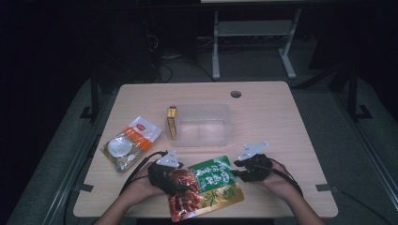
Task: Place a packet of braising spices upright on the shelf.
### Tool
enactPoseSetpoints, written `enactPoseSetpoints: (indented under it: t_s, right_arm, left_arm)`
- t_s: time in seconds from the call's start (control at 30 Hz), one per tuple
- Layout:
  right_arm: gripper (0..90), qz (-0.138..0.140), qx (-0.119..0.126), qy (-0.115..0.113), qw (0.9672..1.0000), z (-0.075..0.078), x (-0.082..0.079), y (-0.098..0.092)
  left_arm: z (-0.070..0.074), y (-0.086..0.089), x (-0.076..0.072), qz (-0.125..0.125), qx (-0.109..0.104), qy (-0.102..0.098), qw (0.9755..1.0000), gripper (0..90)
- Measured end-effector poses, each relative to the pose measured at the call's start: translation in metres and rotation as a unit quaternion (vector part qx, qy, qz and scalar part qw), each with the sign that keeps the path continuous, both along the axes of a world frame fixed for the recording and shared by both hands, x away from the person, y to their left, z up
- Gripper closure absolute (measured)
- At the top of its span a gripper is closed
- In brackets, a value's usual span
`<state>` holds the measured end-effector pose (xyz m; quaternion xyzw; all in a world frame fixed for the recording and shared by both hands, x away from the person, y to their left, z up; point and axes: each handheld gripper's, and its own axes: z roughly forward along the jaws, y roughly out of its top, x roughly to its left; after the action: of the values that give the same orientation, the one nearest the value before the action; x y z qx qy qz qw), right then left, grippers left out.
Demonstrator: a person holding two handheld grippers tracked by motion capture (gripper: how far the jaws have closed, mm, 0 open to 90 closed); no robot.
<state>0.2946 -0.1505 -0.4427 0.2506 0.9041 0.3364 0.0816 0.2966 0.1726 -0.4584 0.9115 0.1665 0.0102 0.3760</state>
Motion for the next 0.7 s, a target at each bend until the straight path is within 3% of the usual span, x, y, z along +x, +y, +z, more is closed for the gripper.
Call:
enactPoseSetpoints:
  t_s: [0.33, 0.5, 0.7]
  right_arm:
    - [38.9, -0.043, 0.017, -0.004, 0.9989, 0.006, -0.023, -0.023]
    - [35.7, -0.045, 0.014, -0.010, 0.9989, 0.004, -0.033, -0.029]
    - [35.4, -0.051, 0.015, -0.008, 0.9985, 0.001, -0.029, -0.033]
  left_arm:
    - [-0.007, -0.007, 0.005, 0.002, 0.018, -0.003, 0.9998, 10.7]
    - [-0.009, -0.007, 0.006, 0.008, 0.015, 0.006, 0.9998, 10.6]
    - [-0.009, -0.004, 0.004, 0.008, 0.017, 0.002, 0.9998, 11.6]
